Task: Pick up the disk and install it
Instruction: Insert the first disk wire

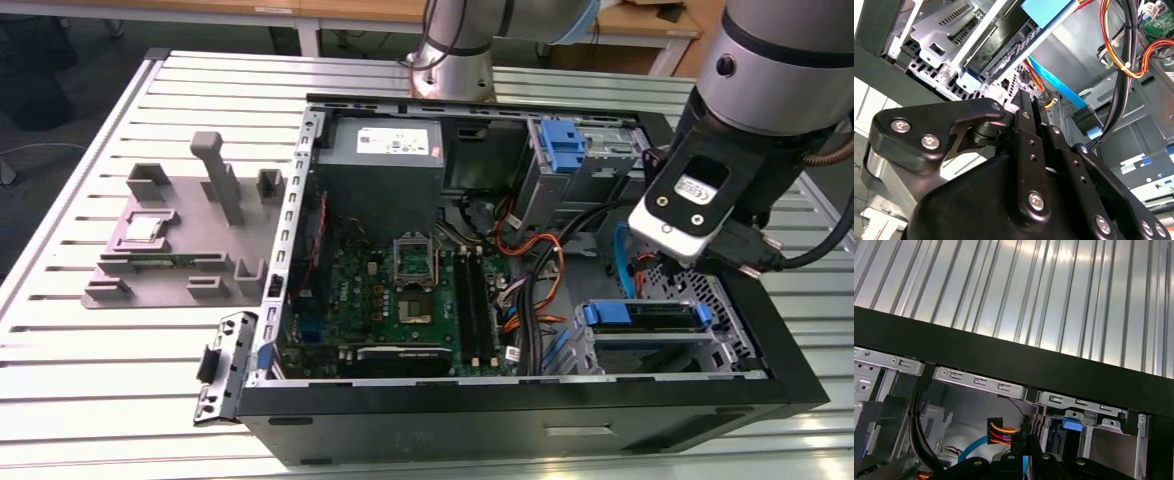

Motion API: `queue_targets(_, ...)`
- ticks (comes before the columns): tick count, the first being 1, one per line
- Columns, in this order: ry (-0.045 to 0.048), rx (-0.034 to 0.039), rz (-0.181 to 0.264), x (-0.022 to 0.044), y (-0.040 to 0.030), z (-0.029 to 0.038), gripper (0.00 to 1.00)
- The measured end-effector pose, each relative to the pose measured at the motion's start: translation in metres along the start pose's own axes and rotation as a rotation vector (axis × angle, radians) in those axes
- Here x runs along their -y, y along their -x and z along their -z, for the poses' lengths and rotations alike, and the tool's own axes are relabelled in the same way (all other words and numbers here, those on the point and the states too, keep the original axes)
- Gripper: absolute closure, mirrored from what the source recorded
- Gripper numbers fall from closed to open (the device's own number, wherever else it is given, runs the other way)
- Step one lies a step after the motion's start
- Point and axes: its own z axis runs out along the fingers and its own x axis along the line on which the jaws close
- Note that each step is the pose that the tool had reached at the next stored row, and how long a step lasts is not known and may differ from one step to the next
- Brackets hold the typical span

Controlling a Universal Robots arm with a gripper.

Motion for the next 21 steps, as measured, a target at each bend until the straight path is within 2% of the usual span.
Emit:
queue_targets(2,-0.0003,0.0025,-0.012,0.0002,0.0007,-0.0005,0.83)
queue_targets(5,-0.0016,0.0119,-0.053,0.0004,0.0008,-0.0012,0.83)
queue_targets(6,-0.0016,0.0125,-0.059,0.0005,0.0012,-0.0011,0.83)
queue_targets(8,-0.0012,0.0109,-0.066,0.0009,0.0029,-0.0013,0.83)
queue_targets(12,0.0001,0.0028,-0.069,0.0022,0.009,-0.0016,0.83)
queue_targets(18,0.0005,0.0009,-0.07,0.0042,0.0175,-0.0015,0.83)
queue_targets(21,0.0018,-0.0015,-0.07,0.007,0.0239,-0.0011,0.83)
